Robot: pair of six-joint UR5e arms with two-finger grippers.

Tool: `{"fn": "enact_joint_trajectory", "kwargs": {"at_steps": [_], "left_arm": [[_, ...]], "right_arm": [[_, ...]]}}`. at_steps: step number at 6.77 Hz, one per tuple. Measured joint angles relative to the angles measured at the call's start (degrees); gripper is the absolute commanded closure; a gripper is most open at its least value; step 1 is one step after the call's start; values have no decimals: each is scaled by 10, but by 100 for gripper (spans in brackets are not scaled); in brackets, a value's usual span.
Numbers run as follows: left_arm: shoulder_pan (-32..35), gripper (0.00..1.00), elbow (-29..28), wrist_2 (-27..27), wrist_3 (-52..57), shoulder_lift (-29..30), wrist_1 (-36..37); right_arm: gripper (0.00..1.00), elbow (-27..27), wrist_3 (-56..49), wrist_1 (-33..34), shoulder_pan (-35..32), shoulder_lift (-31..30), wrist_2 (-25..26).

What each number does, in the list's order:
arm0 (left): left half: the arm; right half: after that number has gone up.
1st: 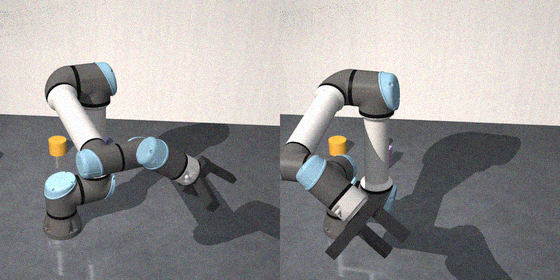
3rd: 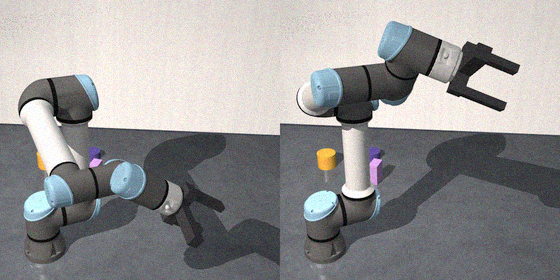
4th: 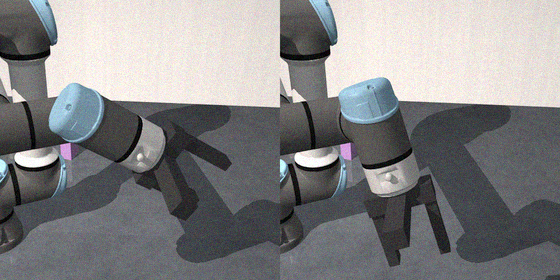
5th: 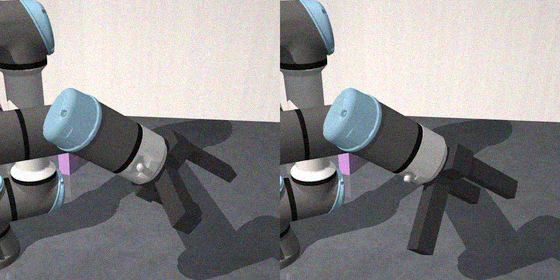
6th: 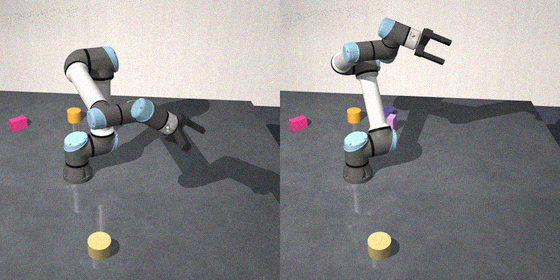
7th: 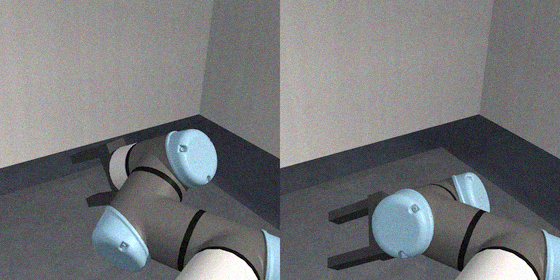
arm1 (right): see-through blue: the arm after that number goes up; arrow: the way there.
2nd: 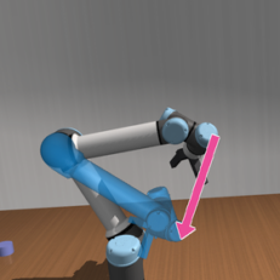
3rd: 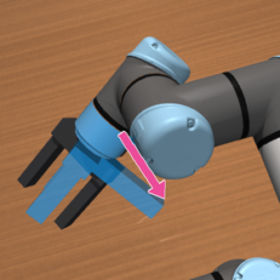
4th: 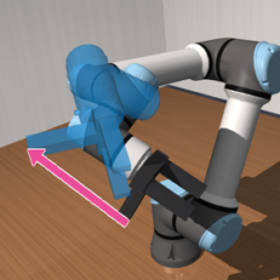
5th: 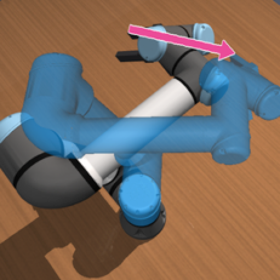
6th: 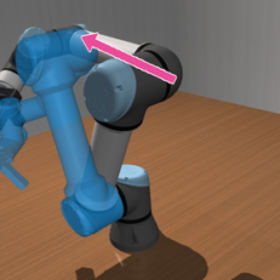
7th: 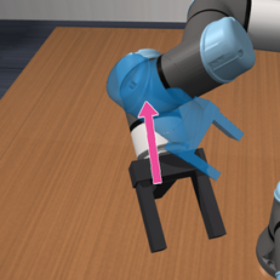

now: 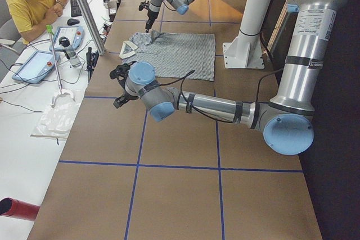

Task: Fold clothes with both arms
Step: 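Press the folded sleeve flat with the right gripper and release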

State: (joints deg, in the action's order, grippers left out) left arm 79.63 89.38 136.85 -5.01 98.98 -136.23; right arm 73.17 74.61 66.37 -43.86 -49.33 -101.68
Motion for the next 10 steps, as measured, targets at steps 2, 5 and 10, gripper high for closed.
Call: {"fn": "enact_joint_trajectory", "kwargs": {"at_steps": [2,5,10], "left_arm": [[0,0,0,0,-1,-3,-5],[0,0,-2,0,-1,-3,-5],[-1,0,-3,0,-1,-2,-5]], "right_arm": [[35,2,0,0,4,-7,1],[87,9,1,1,10,-14,2],[90,65,2,10,22,-36,8]]}}
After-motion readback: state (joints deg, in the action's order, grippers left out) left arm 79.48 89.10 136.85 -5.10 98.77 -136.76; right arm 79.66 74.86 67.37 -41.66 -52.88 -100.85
